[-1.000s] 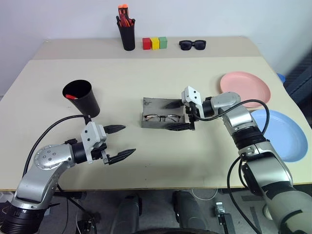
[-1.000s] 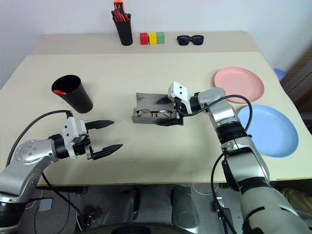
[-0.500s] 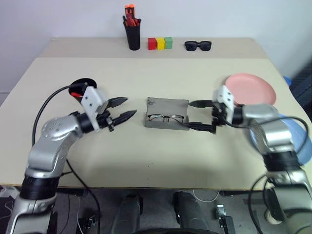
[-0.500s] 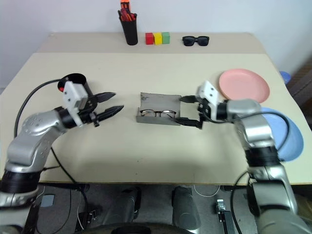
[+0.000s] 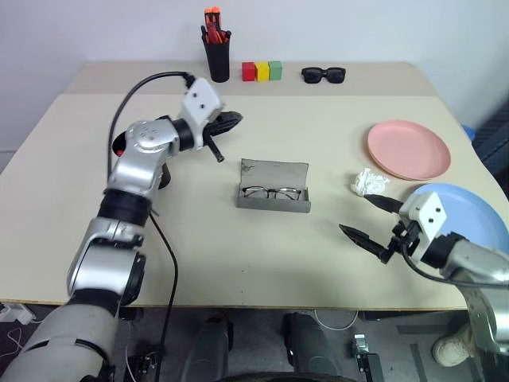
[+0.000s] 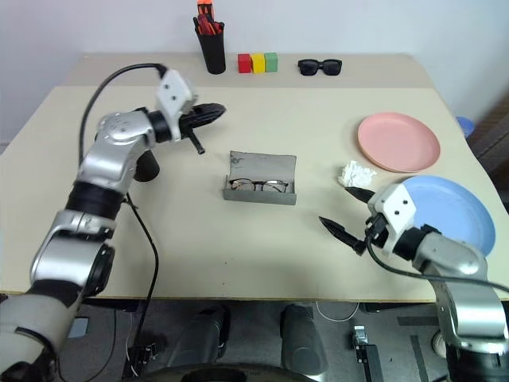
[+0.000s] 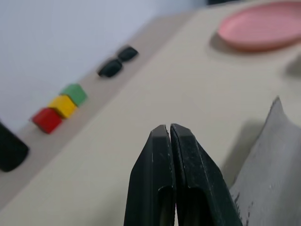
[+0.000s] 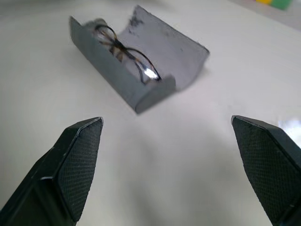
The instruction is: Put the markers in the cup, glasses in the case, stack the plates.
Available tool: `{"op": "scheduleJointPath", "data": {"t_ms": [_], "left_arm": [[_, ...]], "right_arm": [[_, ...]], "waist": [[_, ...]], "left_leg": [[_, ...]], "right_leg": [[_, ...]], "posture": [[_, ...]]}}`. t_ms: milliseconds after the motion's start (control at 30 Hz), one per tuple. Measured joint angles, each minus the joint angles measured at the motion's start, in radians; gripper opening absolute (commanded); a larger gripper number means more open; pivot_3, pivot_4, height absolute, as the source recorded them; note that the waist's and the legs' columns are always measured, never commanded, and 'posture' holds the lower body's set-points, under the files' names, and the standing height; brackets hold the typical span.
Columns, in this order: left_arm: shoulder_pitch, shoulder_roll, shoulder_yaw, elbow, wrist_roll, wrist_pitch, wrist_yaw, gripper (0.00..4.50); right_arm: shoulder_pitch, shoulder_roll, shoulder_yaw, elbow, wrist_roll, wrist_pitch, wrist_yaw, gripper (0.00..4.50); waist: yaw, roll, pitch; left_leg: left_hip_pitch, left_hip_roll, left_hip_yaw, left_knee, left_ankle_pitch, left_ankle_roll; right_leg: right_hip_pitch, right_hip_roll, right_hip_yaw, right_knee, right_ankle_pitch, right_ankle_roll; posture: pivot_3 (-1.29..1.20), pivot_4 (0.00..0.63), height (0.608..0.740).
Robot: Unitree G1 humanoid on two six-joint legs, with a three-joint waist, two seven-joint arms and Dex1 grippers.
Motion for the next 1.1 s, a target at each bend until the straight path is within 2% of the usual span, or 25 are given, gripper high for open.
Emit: {"op": "scheduleJointPath", "data": {"t_ms": [200,433,600,900,1100], "left_arm": [[-0.189,-0.084,-0.097,0.351,0.166,-0.168,-0.002,0.05],[-0.229,-0.153,-0.167,0.514,0.302,-0.286,0.018,0.05],[-0.229,-0.156,-0.211,0.538,0.379,-0.355,0.013,0.05],[-0.218,-0.136,-0.083,0.469,0.242,-0.288,-0.313,0.05],[-0.105,-0.103,-0.05,0.265,0.156,-0.146,-0.512,0.05]], "right_arm": [[0.065,0.042,0.003,-0.101,0.0,0.001,-0.102,4.5],[0.065,0.044,0.009,-0.113,0.003,0.001,-0.15,4.5],[0.065,0.044,0.009,-0.131,0.017,0.002,-0.166,4.5],[0.051,0.036,0.012,-0.151,0.036,0.044,-0.197,4.5],[0.018,0.029,0.013,-0.151,0.039,0.061,-0.204,4.5]], "waist": [[0.001,-0.001,0.001],[0.0,-0.001,0.001],[0.002,-0.001,0.001],[-0.004,-0.001,0.001],[-0.001,-0.001,0.001]], "left_leg": [[-0.001,0.0,0.0,0.0,0.0,0.0],[-0.001,0.0,0.0,0.0,0.0,0.0],[-0.001,0.0,0.0,0.0,0.0,0.0],[-0.001,0.0,0.0,0.0,0.0,0.0],[-0.001,0.0,0.0,0.0,0.0,0.0]], "right_leg": [[0.0,0.0,0.0,-0.001,-0.001,0.001],[-0.001,0.0,0.0,0.0,-0.001,0.001],[-0.001,0.0,0.0,0.0,-0.001,0.001],[-0.001,0.0,0.0,0.001,-0.001,0.001],[-0.001,0.0,0.0,0.001,-0.001,0.001]], "posture": [[0.0,0.15,0.74],[0.0,0.15,0.74],[0.0,0.15,0.74],[0.0,0.15,0.74],[0.0,0.15,0.74]]}}
